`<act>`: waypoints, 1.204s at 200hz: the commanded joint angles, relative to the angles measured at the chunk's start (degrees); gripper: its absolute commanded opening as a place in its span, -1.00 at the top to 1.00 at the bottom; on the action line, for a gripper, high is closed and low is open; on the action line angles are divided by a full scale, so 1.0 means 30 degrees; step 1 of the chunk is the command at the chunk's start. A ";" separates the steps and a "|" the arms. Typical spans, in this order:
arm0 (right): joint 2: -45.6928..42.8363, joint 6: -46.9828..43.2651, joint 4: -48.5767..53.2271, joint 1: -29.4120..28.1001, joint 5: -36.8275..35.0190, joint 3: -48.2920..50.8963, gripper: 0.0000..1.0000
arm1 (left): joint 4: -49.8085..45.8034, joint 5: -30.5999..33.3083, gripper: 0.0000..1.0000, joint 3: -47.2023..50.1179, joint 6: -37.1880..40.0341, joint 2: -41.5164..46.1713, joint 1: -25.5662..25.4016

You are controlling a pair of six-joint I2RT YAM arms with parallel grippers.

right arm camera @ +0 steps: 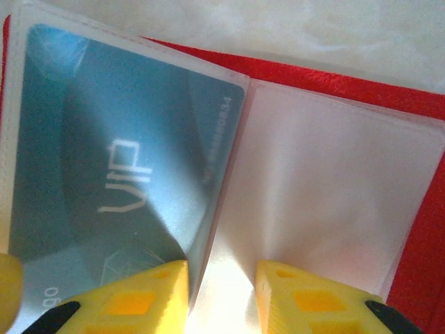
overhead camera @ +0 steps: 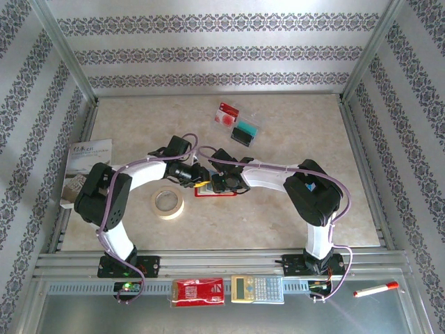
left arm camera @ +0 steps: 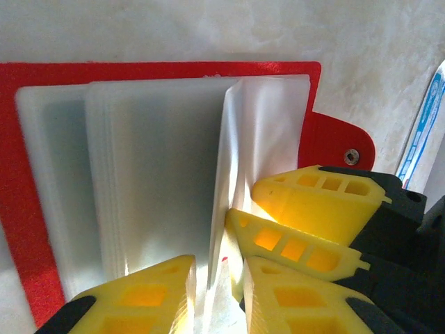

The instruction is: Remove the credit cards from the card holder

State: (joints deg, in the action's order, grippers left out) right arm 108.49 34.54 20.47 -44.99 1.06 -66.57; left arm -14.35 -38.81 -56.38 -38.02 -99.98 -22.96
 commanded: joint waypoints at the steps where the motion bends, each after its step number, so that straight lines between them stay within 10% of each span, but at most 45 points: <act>1: 0.0317 0.0127 -0.0003 0.0331 0.0170 0.0617 0.34 | -0.0346 0.0045 0.52 -0.0408 0.0281 -0.0303 -0.0264; 109: -0.6983 0.1835 -0.6720 0.1961 0.2017 0.5243 0.38 | 0.3615 -0.1214 0.54 0.0529 -0.2123 -0.0092 -0.0566; 241: -1.3436 0.1319 -0.5846 0.3467 0.1156 0.8175 -0.21 | 0.9877 -0.0054 -0.02 0.0359 -0.5081 -0.1477 -0.2427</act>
State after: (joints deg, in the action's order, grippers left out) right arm 70.30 39.97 1.56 -34.85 5.23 -43.16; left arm 10.17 -39.99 -55.09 -51.53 -104.36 -29.95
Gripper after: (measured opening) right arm 0.577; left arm 0.496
